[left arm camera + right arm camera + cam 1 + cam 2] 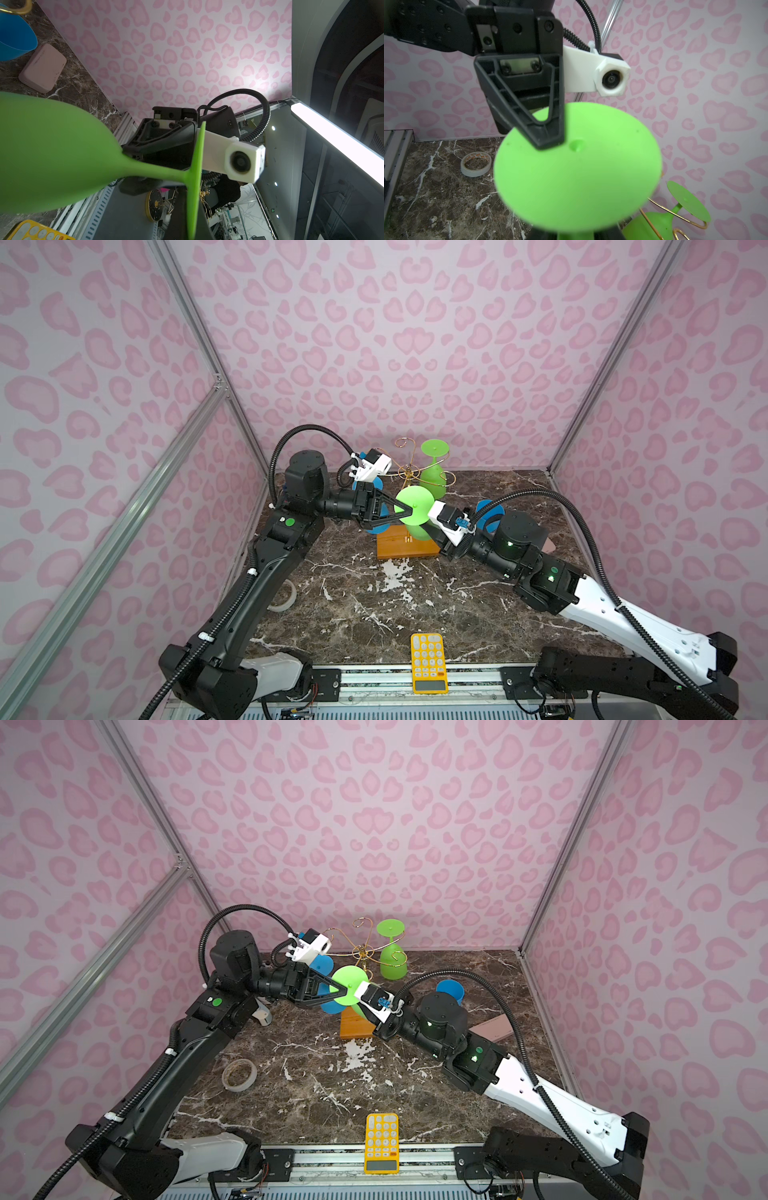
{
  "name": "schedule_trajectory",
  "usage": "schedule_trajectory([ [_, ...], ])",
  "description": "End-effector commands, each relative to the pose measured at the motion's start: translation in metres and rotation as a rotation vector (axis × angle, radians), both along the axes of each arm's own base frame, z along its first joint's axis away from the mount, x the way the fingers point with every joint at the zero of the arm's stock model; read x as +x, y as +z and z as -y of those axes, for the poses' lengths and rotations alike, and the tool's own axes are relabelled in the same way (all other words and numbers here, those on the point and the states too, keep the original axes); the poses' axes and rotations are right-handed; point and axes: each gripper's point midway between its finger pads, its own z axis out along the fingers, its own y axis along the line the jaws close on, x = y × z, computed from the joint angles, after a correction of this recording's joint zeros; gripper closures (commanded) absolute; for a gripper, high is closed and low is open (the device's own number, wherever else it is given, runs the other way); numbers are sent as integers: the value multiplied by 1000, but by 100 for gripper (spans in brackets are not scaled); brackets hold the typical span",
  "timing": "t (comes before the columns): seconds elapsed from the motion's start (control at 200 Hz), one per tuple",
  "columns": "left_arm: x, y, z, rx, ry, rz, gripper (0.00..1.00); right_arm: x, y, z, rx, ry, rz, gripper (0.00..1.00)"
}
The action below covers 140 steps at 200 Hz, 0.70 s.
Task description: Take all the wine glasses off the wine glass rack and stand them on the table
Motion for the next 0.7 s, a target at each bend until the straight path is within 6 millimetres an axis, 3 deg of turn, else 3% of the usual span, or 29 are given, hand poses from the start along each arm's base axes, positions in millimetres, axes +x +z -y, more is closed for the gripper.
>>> schedule_trajectory([
  [0.0, -7, 33, -8, -58, 9, 123, 96, -7, 15, 9, 94, 28, -10, 65],
  [0.125, -14, 44, -12, -71, 17, 149, 96, -20, 26, 23, 157, 53, 2, 61],
  [0.26, -15, 39, -12, -70, 29, 130, 96, -26, 30, 37, 194, 40, 4, 58],
  [0.48, -17, 34, -14, -69, 42, 125, 96, -23, 24, 47, 209, 2, -20, 56],
  [0.695, -25, 46, -17, -83, 37, 153, 96, -12, 20, 62, 300, -8, -93, 59],
])
